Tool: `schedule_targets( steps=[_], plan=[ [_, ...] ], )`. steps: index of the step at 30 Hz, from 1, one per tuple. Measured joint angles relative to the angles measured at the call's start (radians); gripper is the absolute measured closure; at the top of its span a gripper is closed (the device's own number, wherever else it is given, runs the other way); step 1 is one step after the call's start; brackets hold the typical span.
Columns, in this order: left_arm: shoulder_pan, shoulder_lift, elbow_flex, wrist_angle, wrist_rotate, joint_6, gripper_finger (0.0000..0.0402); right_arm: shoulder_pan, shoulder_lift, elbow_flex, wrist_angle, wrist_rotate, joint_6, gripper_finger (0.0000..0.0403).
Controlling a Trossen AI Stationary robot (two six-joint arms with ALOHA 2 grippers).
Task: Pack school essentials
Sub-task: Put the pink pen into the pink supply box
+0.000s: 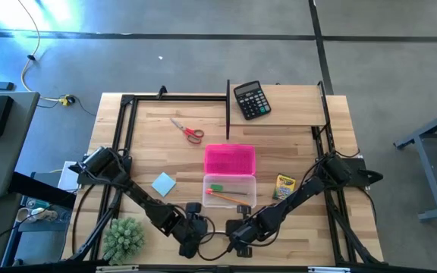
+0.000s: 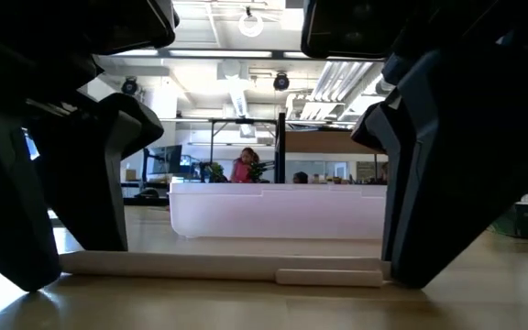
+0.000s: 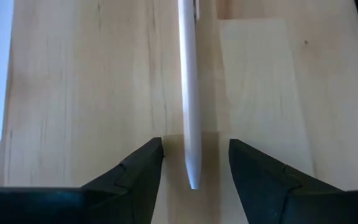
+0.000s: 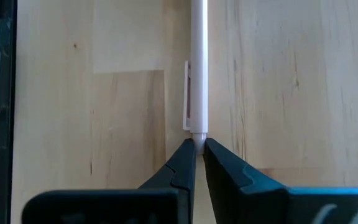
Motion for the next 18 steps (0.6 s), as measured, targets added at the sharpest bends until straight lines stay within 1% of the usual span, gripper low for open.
schedule_targets(
  steps=[3, 9, 18],
  plan=[
    [0.002, -0.002, 0.000, -0.002, 0.001, 0.001, 0.0247, 0.000, 0.000, 0.000, 0.004, 0.000, 0.000, 0.0382],
    [0.004, 0.000, 0.000, -0.027, -0.014, 0.005, 0.0300, -0.001, 0.000, 0.000, 0.008, 0.000, 0.004, 0.0382],
    [0.008, 0.001, -0.001, -0.034, 0.006, 0.063, 0.0369, -0.001, 0.001, 0.000, 0.012, 0.000, 0.004, 0.0382]
  ],
)
